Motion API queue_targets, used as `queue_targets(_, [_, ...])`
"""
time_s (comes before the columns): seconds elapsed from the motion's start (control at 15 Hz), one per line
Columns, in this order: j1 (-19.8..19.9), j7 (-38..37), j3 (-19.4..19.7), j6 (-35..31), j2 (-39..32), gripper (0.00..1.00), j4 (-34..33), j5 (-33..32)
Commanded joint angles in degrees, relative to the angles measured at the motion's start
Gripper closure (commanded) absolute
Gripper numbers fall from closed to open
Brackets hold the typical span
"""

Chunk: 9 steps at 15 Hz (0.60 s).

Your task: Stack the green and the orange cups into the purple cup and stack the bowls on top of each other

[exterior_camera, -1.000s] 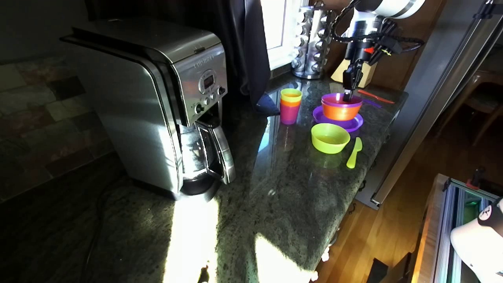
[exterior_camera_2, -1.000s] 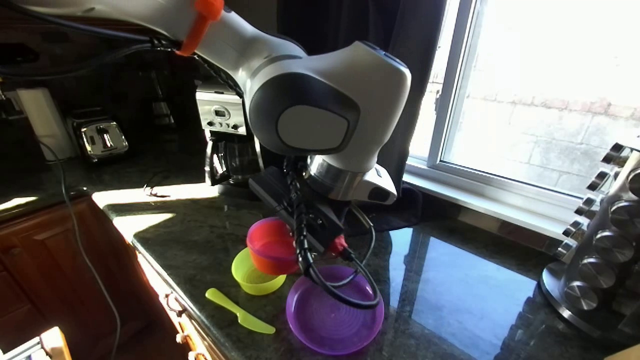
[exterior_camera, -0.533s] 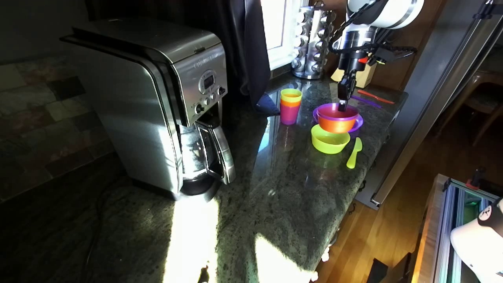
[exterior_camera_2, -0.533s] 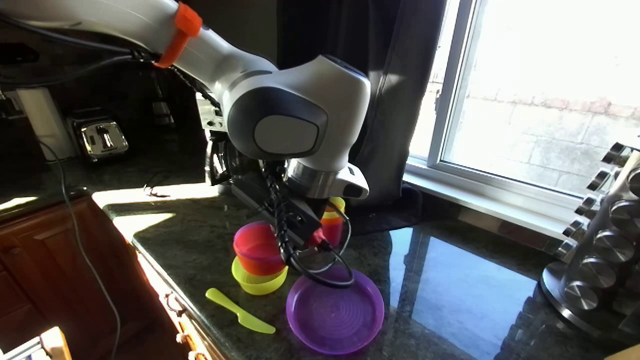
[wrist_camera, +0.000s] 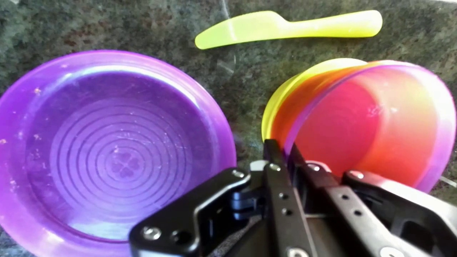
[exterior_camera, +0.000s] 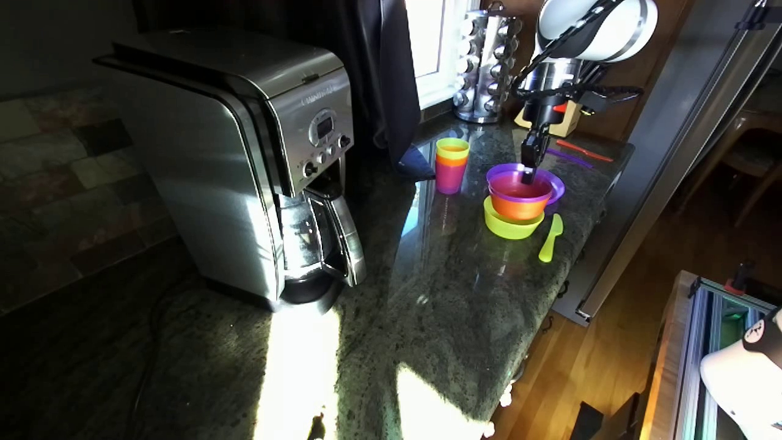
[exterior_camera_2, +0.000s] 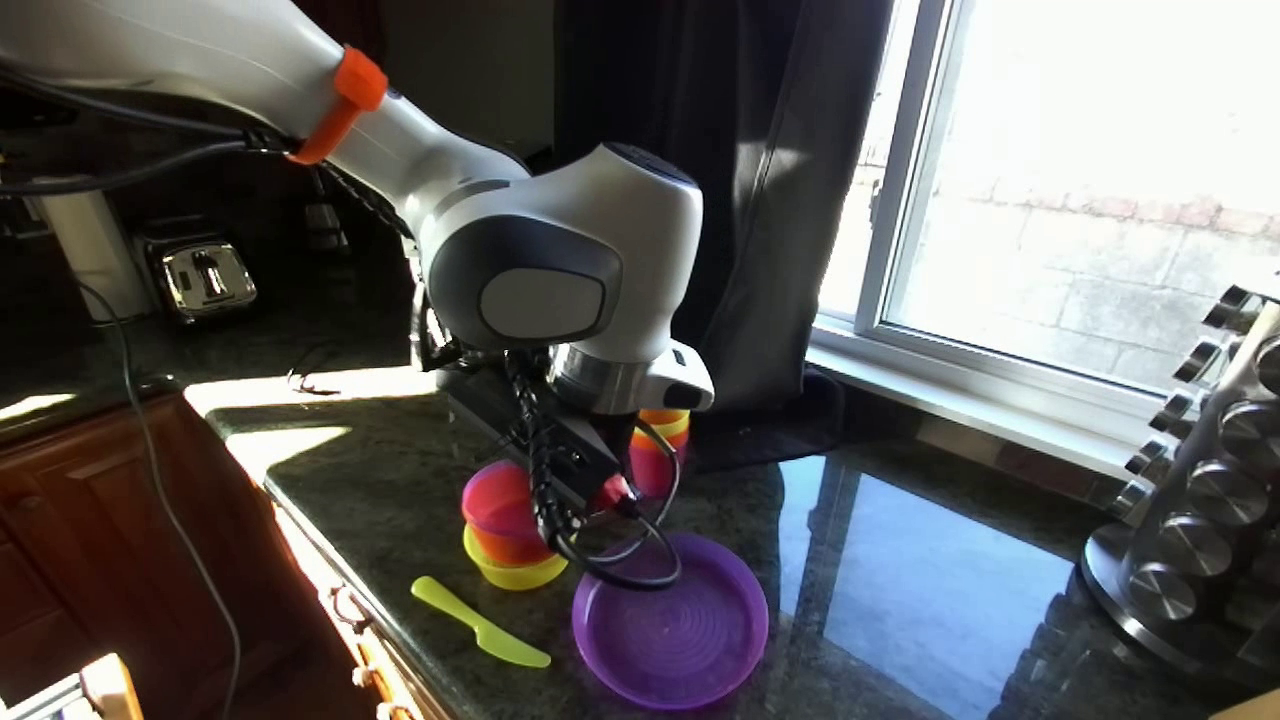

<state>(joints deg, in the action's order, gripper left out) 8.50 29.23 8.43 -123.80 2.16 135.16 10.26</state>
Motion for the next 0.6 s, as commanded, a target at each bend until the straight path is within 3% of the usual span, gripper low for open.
queue_targets(0.0, [-0.6,-1.6,-0.3,-2.3,2.3,0.99,3.2,-1.5])
queue_targets(0.2, [-0.8,-1.9,-0.4,-3.4,2.3,0.96,3.8,-2.0])
queue_targets(0.27, [-0.8,-2.0,-0.4,-3.6,2.4,0.69,4.0,-2.0])
queue_targets(0.4, [-0.9,-2.2,-0.5,-4.2,2.6,0.63,4.3,-1.8])
queue_targets(0.53, [-0.9,-2.4,-0.5,-4.1,3.0,0.48,4.4,-1.5])
